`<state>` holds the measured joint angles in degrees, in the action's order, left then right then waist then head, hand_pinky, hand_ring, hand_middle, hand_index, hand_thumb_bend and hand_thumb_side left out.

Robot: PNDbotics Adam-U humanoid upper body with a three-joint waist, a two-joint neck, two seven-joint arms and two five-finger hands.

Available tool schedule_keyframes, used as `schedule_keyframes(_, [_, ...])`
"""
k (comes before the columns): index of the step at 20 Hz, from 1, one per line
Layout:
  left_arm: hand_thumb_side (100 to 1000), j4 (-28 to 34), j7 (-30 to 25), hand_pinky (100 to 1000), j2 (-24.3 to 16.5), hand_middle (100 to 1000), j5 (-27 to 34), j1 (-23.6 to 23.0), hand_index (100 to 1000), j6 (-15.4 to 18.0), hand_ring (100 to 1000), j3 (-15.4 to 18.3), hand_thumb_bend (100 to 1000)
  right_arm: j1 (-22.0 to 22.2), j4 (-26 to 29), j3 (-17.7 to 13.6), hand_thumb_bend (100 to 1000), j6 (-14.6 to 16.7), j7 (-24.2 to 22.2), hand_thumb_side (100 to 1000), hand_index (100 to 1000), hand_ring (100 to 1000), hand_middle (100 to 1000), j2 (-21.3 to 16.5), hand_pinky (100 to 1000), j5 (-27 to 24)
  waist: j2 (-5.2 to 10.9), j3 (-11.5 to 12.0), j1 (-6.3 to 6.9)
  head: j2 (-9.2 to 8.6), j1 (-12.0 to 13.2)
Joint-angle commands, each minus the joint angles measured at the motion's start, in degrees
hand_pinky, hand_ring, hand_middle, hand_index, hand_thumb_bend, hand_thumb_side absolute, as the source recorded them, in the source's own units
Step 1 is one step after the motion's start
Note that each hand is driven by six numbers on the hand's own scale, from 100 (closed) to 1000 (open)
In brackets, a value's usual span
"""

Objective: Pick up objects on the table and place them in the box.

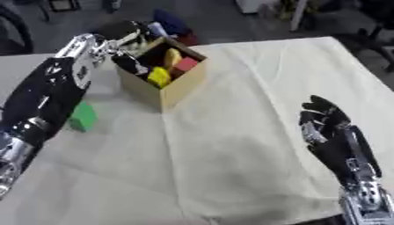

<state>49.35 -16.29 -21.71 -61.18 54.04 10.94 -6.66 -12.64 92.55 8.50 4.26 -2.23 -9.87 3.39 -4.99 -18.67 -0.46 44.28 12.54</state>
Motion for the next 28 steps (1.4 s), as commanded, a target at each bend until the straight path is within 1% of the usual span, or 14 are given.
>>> schedule_keyframes(1, [587, 3.1, 0.4, 804, -2.2, 821, 1.2, 0.9, 901, 0.4, 788, 0.2, 601, -0.8, 0.6, -0.2, 100, 0.1, -0.2, 451, 898, 802, 781, -0.4, 784, -0.2, 0.63, 0.2, -0.1, -0.17, 0.2])
schedule_keyframes(2, [494, 4.2, 0.5, 786, -2.9, 783, 2.1, 0.7, 862, 0.6, 765, 0.2, 548, -0.8, 0.6, -0.2, 100, 0.1, -0.2, 451, 898, 802, 781, -0.4, 784, -0.1, 0.64, 0.2, -0.07, -0.17, 0.1])
schedule_keyframes(3, [345, 5.9, 0.5, 754, -3.9, 722, 3.4, 0.4, 836, 1.1, 715, 0.1, 484, -0.8, 0.6, -0.3, 100, 0.1, -0.1, 450, 898, 802, 781, -0.5, 784, -0.1, 0.66, 0.3, -0.04, -0.17, 0.1])
schedule_keyframes(5, [191, 9.8, -1.7, 740, -6.4, 679, 6.8, -0.6, 818, 2.5, 681, -0.4, 434, -0.7, 0.5, -0.4, 100, 0.1, 0.0, 450, 898, 802, 781, -0.6, 784, -0.1, 0.74, 0.6, 0.09, -0.17, -0.1])
schedule_keyframes(7, [180, 13.5, -6.2, 744, -9.6, 682, 10.8, -1.8, 818, 4.2, 684, -1.3, 430, -0.7, 0.5, -0.5, 100, 0.1, 0.1, 451, 898, 802, 781, -0.7, 784, 0.0, 0.85, 0.9, 0.26, -0.17, -0.2])
schedule_keyframes(9, [138, 17.7, -11.9, 753, -13.9, 693, 15.7, -3.7, 823, 5.9, 694, -2.2, 432, -0.6, 0.5, -0.6, 100, 0.1, 0.1, 451, 898, 802, 780, -0.9, 784, 0.1, 0.97, 1.3, 0.45, -0.17, -0.6])
schedule_keyframes(12, [137, 23.3, -19.8, 765, -20.5, 723, 21.7, -7.6, 834, 6.7, 712, -3.9, 473, -0.6, 0.5, -0.7, 100, 0.1, 0.2, 451, 898, 802, 780, -1.2, 785, 0.2, 1.15, 1.8, 0.72, -0.17, -0.9])
schedule_keyframes(14, [161, 25.2, -25.0, 775, -24.0, 749, 23.2, -10.5, 846, 6.4, 738, -5.2, 518, -0.6, 0.5, -0.7, 100, 0.1, 0.2, 450, 898, 802, 780, -1.3, 785, 0.3, 1.24, 2.1, 0.82, -0.17, -1.2])
schedule_keyframes(16, [186, 25.6, -29.2, 784, -26.1, 770, 23.7, -13.0, 859, 6.1, 755, -6.4, 566, -0.6, 0.4, -0.7, 100, 0.1, 0.2, 449, 898, 801, 780, -1.3, 785, 0.3, 1.31, 2.4, 0.83, -0.17, -1.4])
schedule_keyframes(17, [190, 25.5, -30.7, 791, -26.6, 783, 23.1, -13.8, 866, 6.0, 767, -6.9, 594, -0.6, 0.4, -0.7, 100, 0.1, 0.2, 449, 898, 801, 780, -1.4, 785, 0.3, 1.32, 2.5, 0.8, -0.17, -1.4])
schedule_keyframes(19, [216, 24.5, -31.9, 801, -26.5, 801, 21.4, -15.2, 876, 5.8, 783, -7.4, 613, -0.6, 0.4, -0.7, 100, 0.1, 0.2, 449, 898, 801, 780, -1.3, 785, 0.4, 1.3, 2.7, 0.69, -0.17, -1.4])
schedule_keyframes(22, [224, 22.4, -30.9, 819, -25.4, 825, 19.5, -16.7, 890, 6.4, 805, -7.7, 637, -0.7, 0.4, -0.7, 100, 0.1, 0.2, 447, 898, 801, 780, -1.2, 785, 0.4, 1.11, 2.6, 0.44, -0.17, -1.3])
schedule_keyframes(23, [213, 21.8, -30.4, 826, -25.0, 830, 18.9, -17.0, 893, 6.8, 812, -7.9, 642, -0.8, 0.4, -0.8, 100, 0.1, 0.2, 447, 898, 801, 779, -1.2, 785, 0.4, 1.05, 2.6, 0.38, -0.17, -1.2])
schedule_keyframes(28, [198, 18.6, -28.9, 826, -22.8, 828, 16.4, -17.4, 890, 8.8, 811, -8.7, 636, -0.9, 0.5, -0.8, 100, 0.1, 0.3, 447, 898, 801, 780, -1.1, 785, 0.3, 0.86, 2.4, 0.24, -0.17, -1.1])
